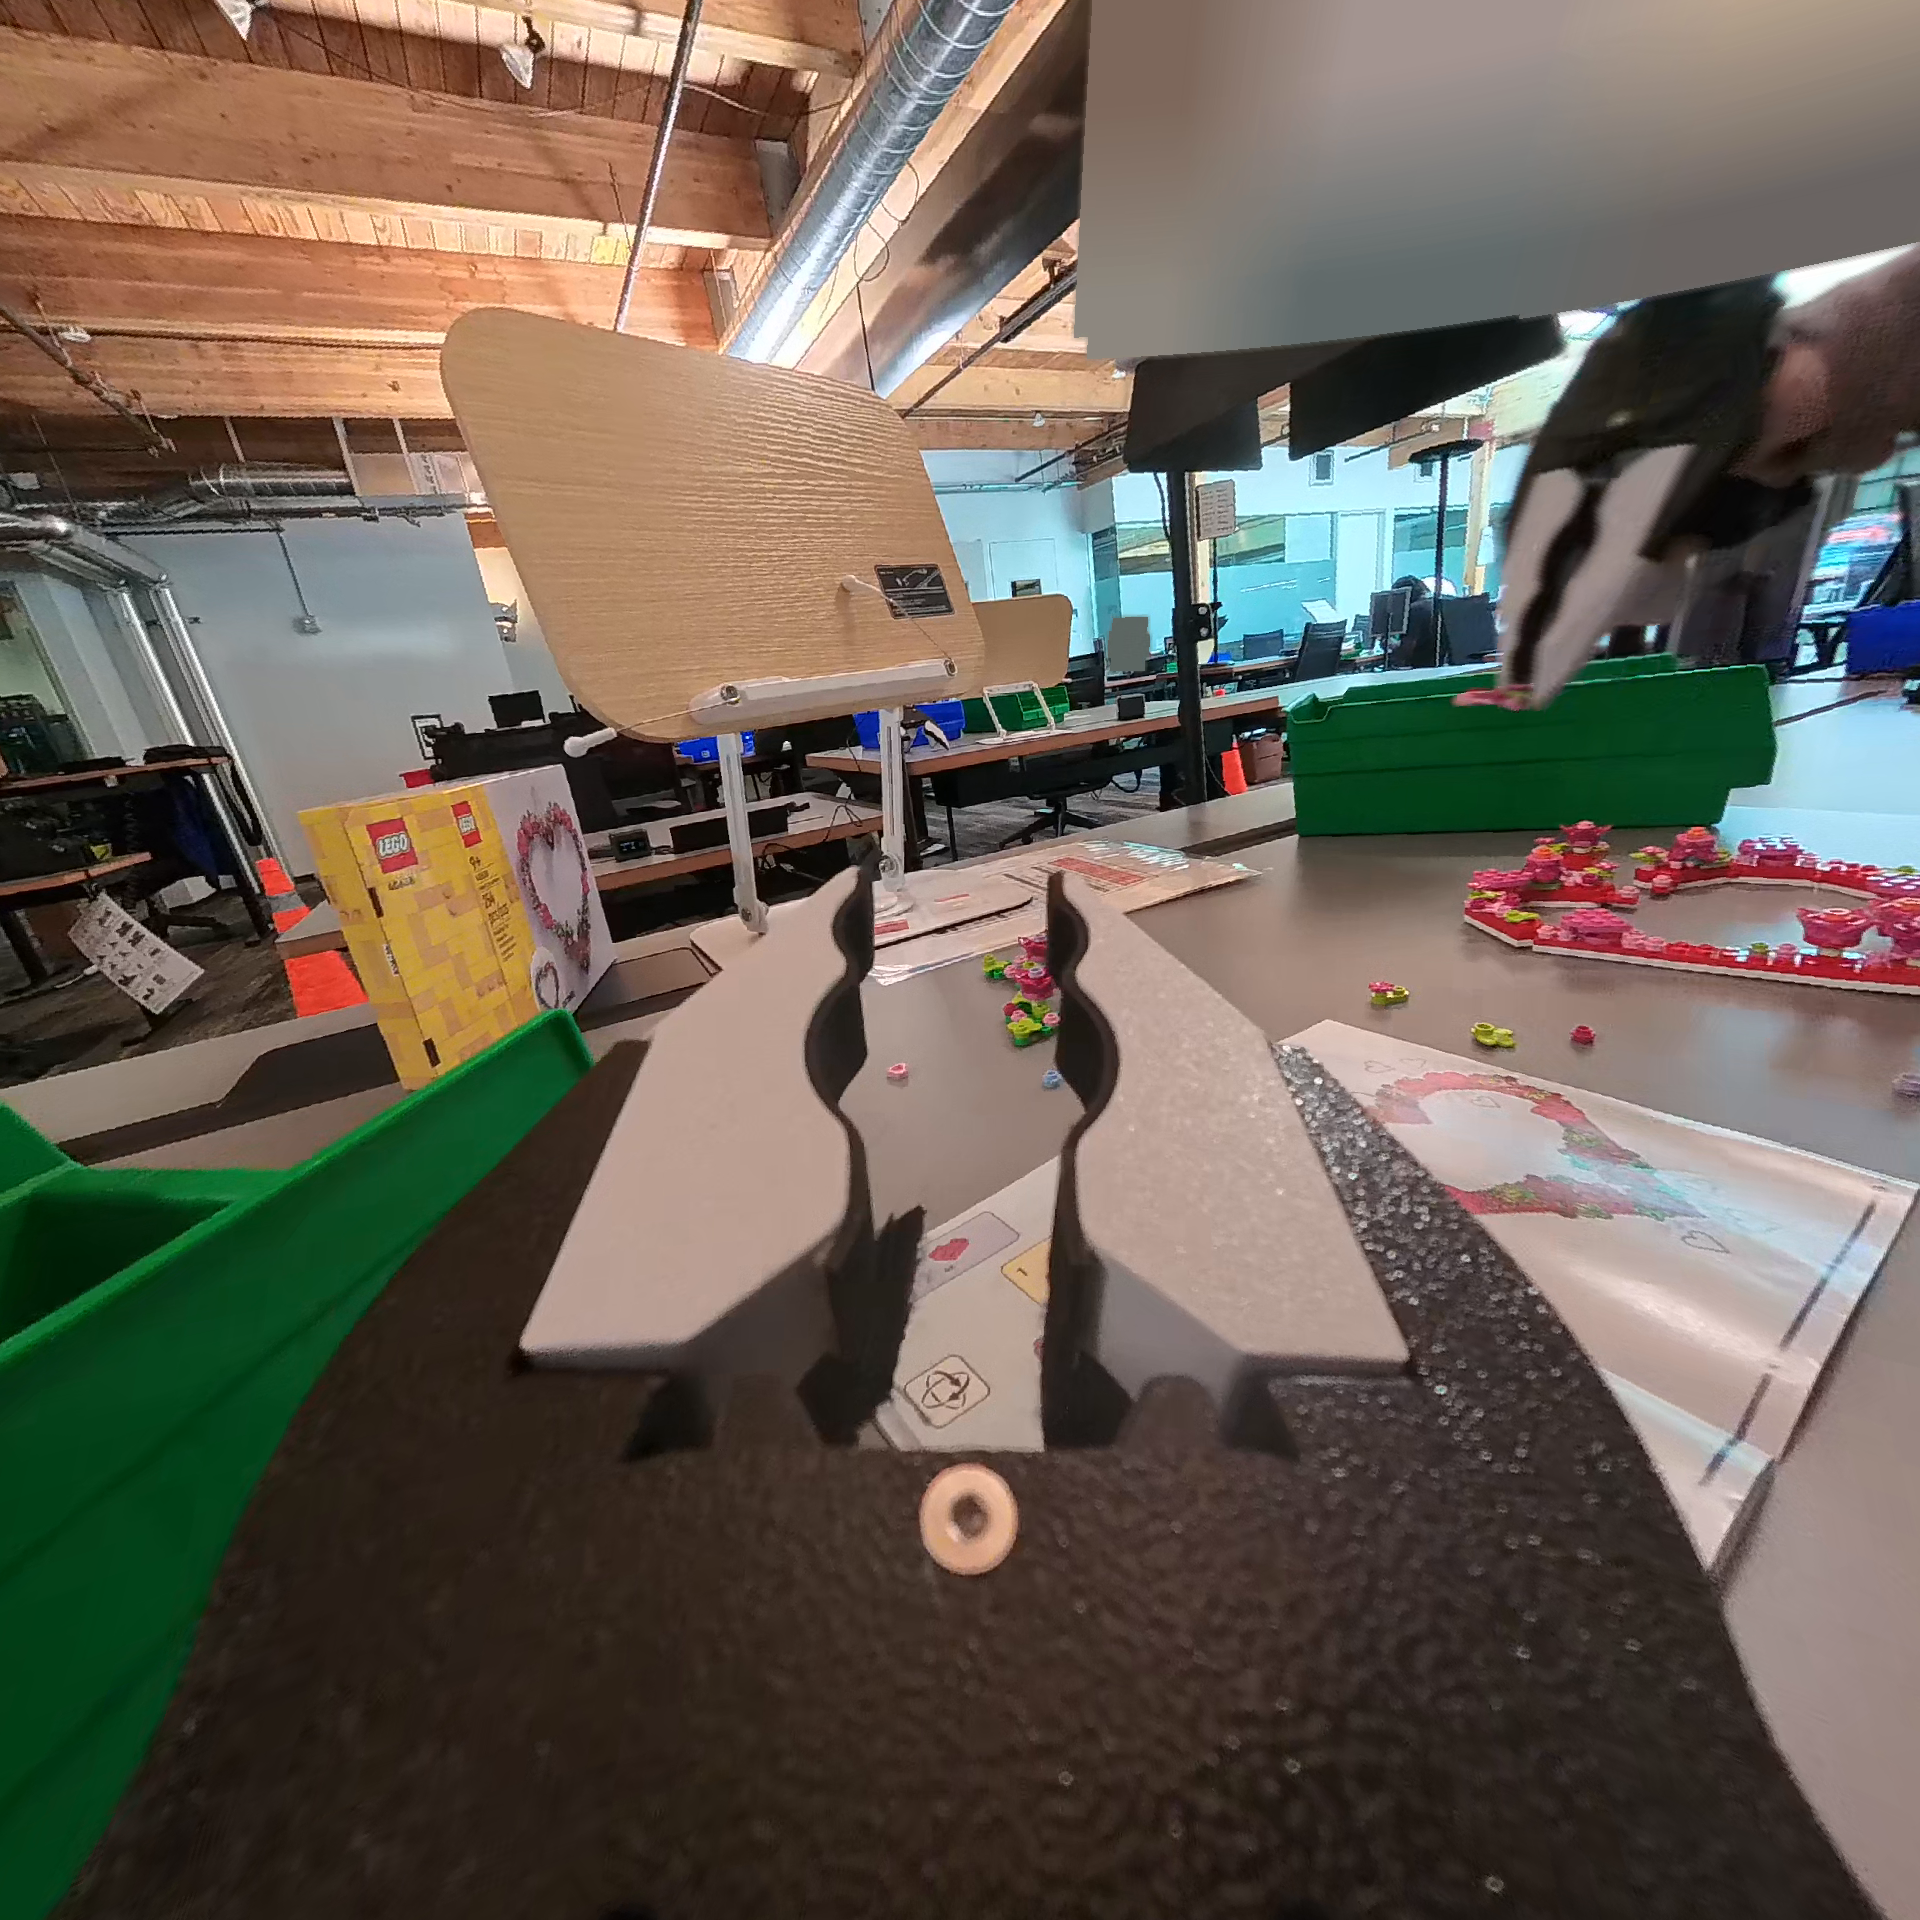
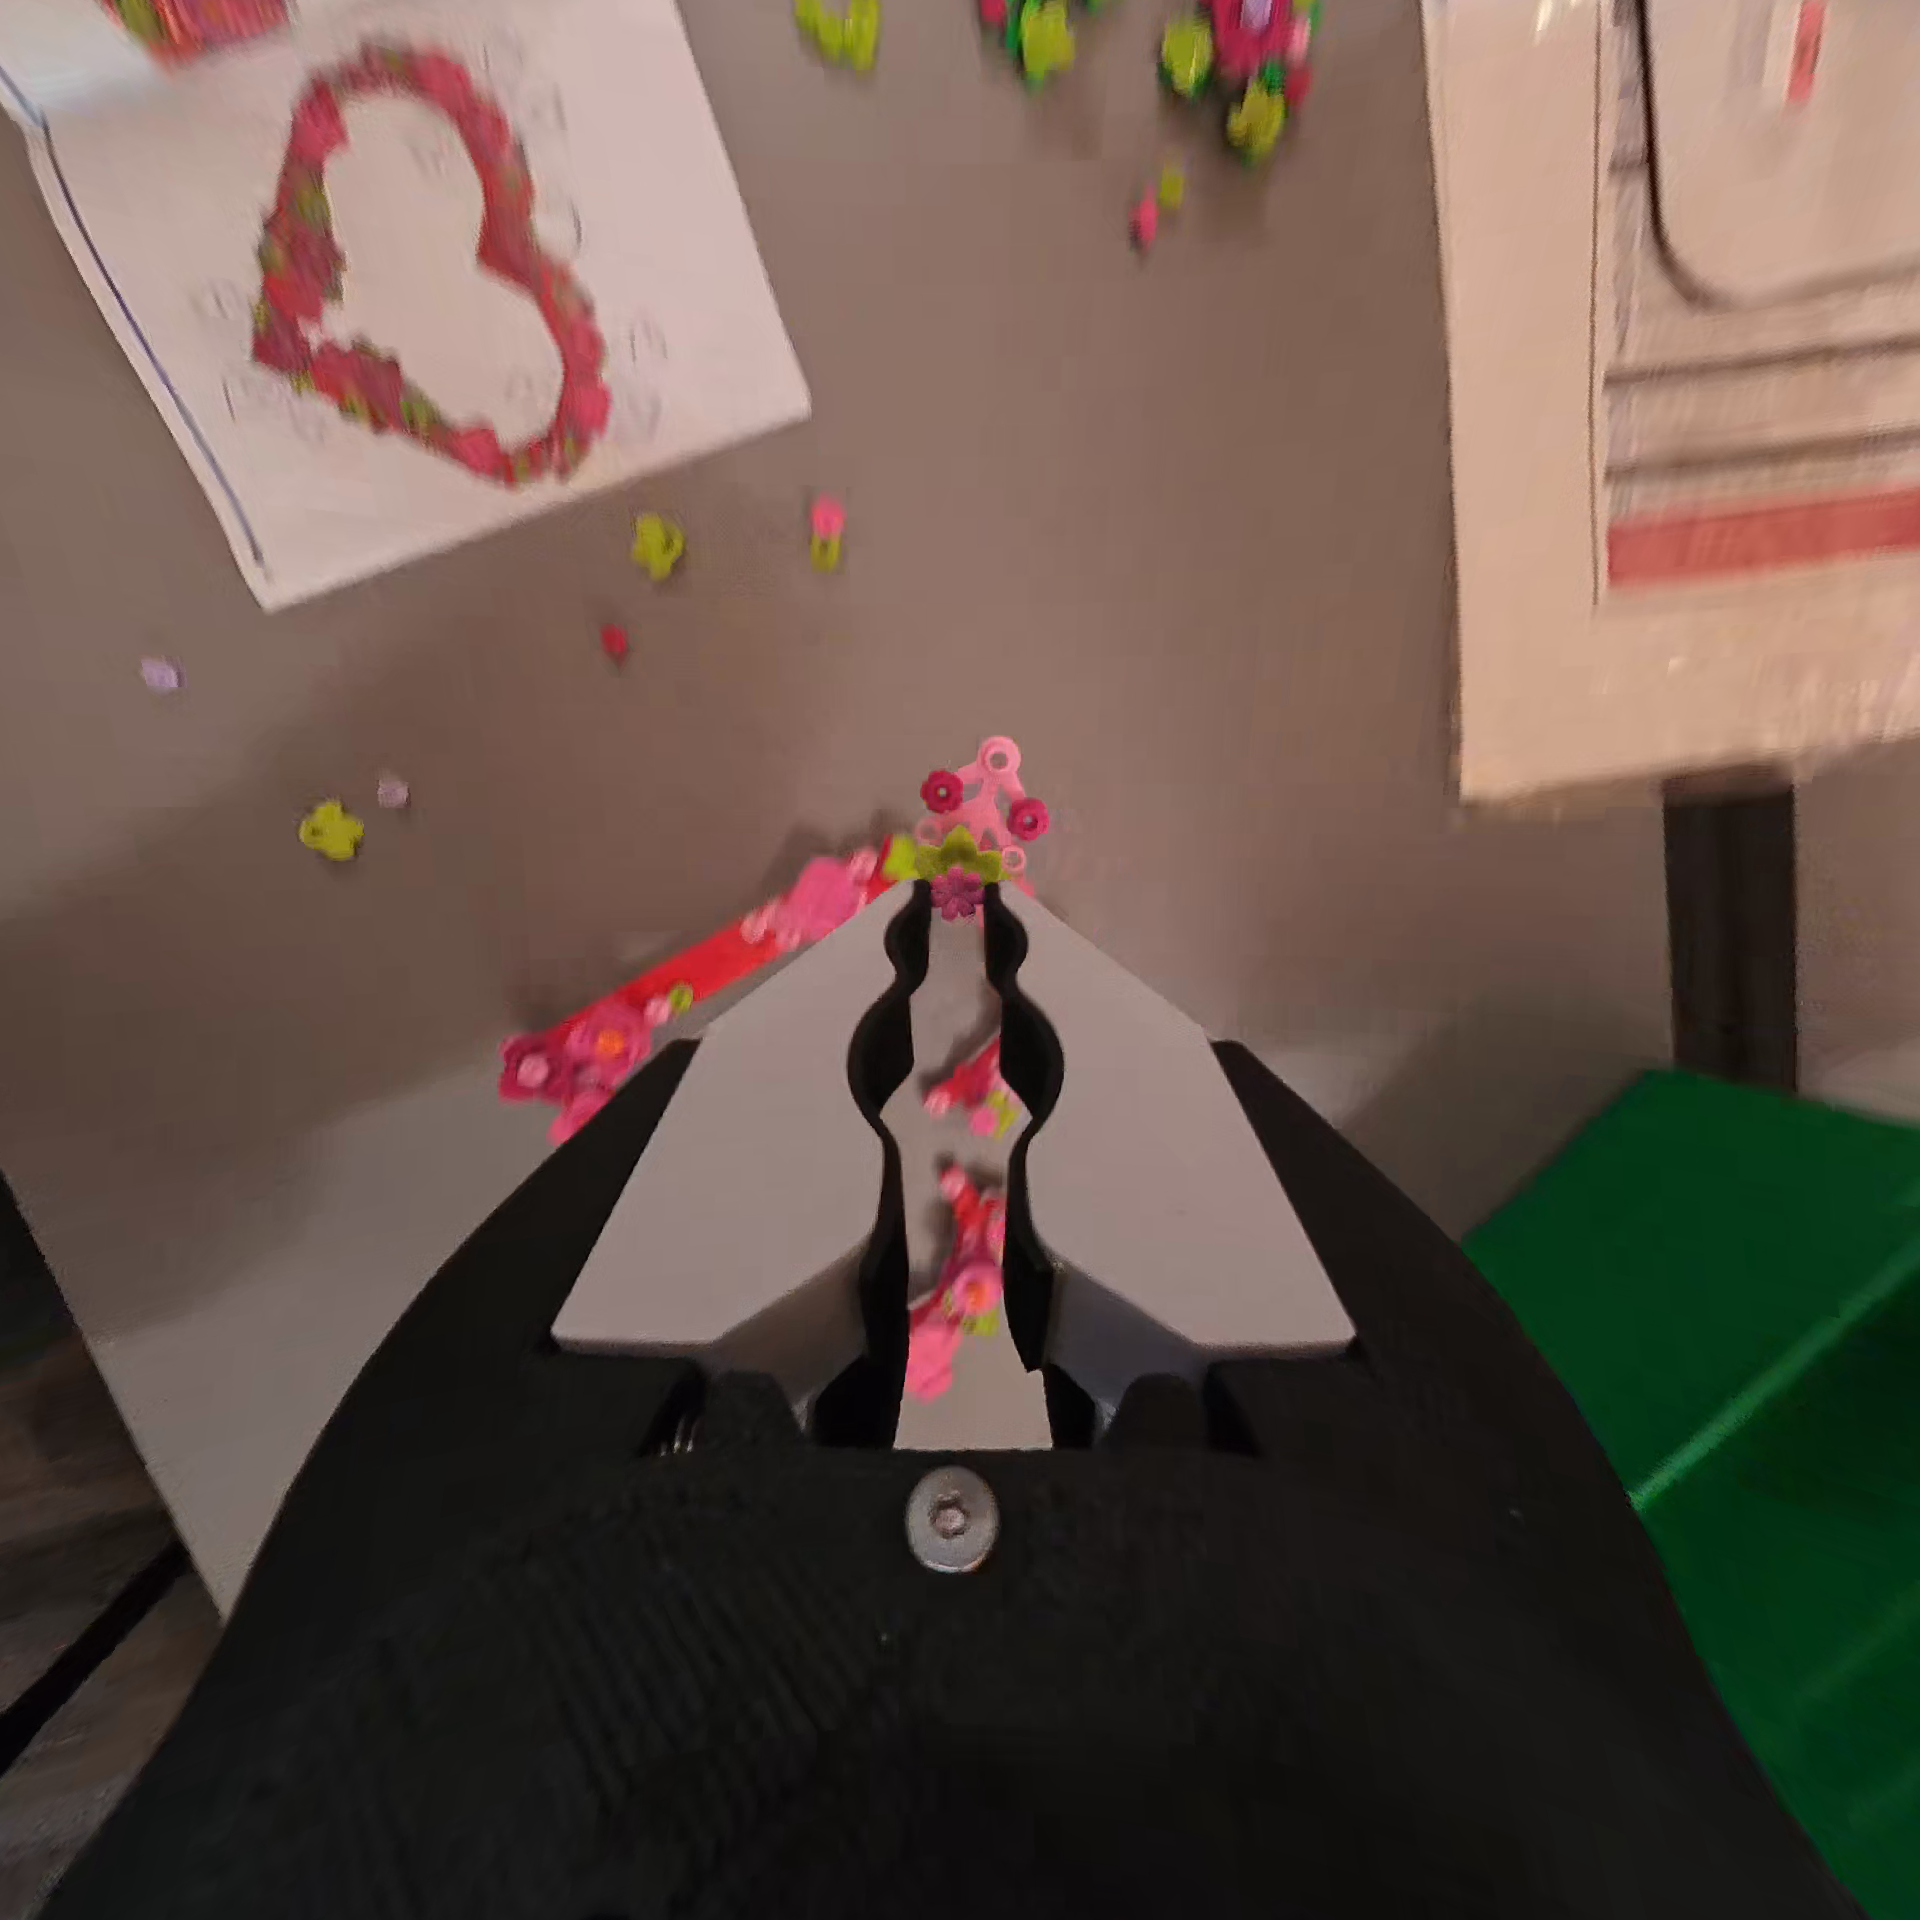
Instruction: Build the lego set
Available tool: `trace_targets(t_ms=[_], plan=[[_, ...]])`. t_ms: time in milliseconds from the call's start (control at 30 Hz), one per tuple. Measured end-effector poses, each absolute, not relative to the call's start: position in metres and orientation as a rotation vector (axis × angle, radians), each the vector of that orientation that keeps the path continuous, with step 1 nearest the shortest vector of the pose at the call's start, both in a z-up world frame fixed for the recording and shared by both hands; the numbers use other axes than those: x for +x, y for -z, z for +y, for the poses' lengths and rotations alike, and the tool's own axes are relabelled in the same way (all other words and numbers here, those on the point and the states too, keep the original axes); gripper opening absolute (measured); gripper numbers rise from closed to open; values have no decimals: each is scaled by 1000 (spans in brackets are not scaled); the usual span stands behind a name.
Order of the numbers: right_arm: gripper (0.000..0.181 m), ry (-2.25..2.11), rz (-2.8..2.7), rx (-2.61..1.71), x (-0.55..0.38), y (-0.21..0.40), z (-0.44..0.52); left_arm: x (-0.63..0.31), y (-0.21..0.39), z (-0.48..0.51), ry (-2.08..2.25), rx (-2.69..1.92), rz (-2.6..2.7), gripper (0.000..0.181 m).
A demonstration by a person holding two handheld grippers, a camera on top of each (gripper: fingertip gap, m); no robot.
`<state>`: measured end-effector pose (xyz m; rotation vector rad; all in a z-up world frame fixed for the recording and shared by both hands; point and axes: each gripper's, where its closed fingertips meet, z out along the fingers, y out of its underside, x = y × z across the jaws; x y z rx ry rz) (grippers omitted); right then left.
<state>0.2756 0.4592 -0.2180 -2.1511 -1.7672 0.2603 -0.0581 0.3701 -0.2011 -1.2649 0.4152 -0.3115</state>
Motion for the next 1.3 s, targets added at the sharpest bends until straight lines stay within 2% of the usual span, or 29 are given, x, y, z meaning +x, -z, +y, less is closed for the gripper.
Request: trace_targets(t_ms=[33,333,567,633,833,1067,1300], plan=[[8,-284,-1788,-2145,262,218,470,-58,201,370,312,-1265,416,30],[8,-187,-2053,-2192,198,283,520,-58,201,370,325,-1264,416,30],[9,-46,-2116,-2211,189,324,553,-57,201,371,327,-1265,418,30],[11,-46,-2113,-2221,188,328,557,-57,201,371,327,-1265,419,30],[32,-4,-2087,-2247,184,322,568,-56,202,371,327,-1266,427,30],[35,-520,-1966,-1994,68,296,530,-54,202,371,328,-1266,433,30],[35,-339,-2031,-1979,50,319,543,-54,202,371,328,-1266,437,30]])
